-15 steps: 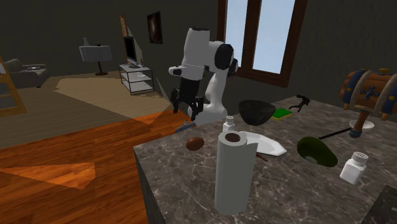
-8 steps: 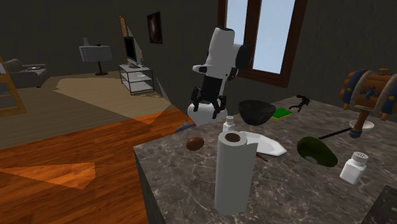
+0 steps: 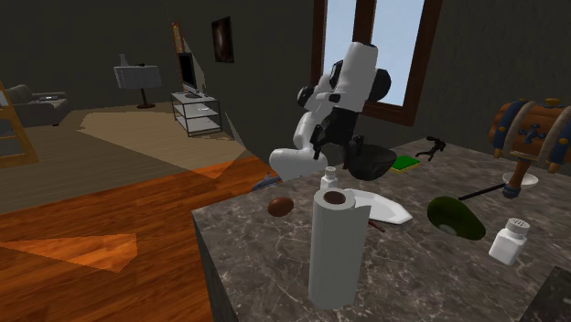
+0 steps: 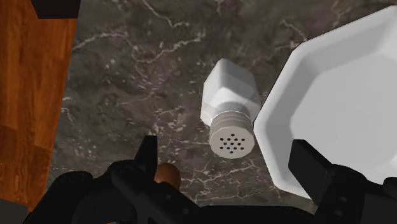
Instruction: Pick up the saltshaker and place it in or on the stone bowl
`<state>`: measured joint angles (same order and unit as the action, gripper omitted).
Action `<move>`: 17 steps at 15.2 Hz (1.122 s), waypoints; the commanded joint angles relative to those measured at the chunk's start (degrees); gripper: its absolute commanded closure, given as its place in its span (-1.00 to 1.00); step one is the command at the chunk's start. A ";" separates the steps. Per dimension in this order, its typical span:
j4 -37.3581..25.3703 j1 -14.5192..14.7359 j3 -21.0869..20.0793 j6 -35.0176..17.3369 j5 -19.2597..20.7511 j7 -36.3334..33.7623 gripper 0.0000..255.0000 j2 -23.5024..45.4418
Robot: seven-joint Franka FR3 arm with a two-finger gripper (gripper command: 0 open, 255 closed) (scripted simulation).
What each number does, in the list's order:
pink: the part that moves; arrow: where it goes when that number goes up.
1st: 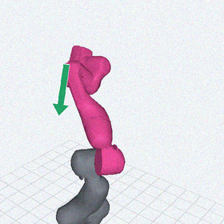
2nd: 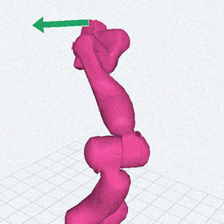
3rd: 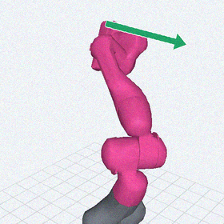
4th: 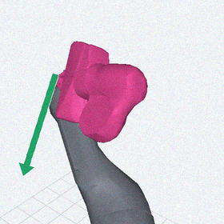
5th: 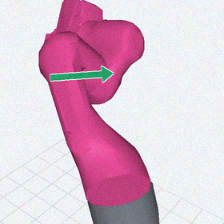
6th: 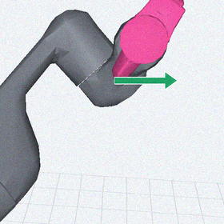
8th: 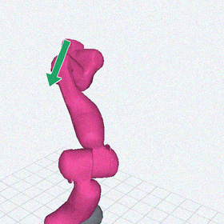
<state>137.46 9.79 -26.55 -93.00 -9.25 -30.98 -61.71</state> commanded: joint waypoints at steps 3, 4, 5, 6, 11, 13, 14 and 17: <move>1.56 0.91 -1.78 -0.82 -1.30 -1.51 -1.00 -1.41; 2.40 0.98 -1.90 -1.53 -1.42 -1.48 -1.00 -1.53; 3.23 1.04 -2.02 -2.24 -1.54 -1.44 -1.00 -1.64; 4.06 1.10 -2.15 -2.96 -1.67 -1.40 -1.00 -1.74; 6.14 1.24 -2.50 -4.83 -2.00 -1.30 -1.00 -1.93; 6.14 1.24 -2.50 -4.83 -2.00 -1.30 -1.00 -1.93; 6.14 1.24 -2.50 -4.83 -2.00 -1.30 -1.00 -1.93; 6.13 1.24 -2.50 -4.82 -1.99 -1.30 1.00 -1.93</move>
<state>143.58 11.03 -29.05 -97.82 -11.24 -32.28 -63.64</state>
